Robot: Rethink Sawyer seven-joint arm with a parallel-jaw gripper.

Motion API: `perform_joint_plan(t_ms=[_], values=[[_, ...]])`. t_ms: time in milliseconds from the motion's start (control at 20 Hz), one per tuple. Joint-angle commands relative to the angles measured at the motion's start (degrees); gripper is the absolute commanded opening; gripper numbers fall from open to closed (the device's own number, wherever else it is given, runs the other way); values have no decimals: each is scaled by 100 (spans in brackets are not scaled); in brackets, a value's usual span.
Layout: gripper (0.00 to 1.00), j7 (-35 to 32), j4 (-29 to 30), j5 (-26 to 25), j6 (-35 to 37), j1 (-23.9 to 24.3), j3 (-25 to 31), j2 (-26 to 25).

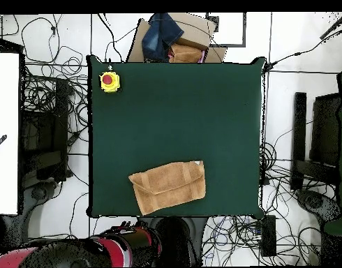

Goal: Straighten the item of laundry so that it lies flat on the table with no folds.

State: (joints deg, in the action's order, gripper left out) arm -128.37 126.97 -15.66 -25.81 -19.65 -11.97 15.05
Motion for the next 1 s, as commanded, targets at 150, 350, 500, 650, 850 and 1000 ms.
perform_joint_plan(t_ms=[150, 350, 500, 650, 850, 1000], values=[[100, 288, -158, -1123, 1191, 549, 602, 209], [100, -202, -213, -919, 852, 6, 452, -79], [100, -445, -532, -748, 477, -269, 547, -608], [100, -385, -680, -627, 733, -605, 577, -582], [100, -213, -817, -905, 1123, -304, 822, -393], [100, -226, -820, -968, 924, -335, 693, -522]])
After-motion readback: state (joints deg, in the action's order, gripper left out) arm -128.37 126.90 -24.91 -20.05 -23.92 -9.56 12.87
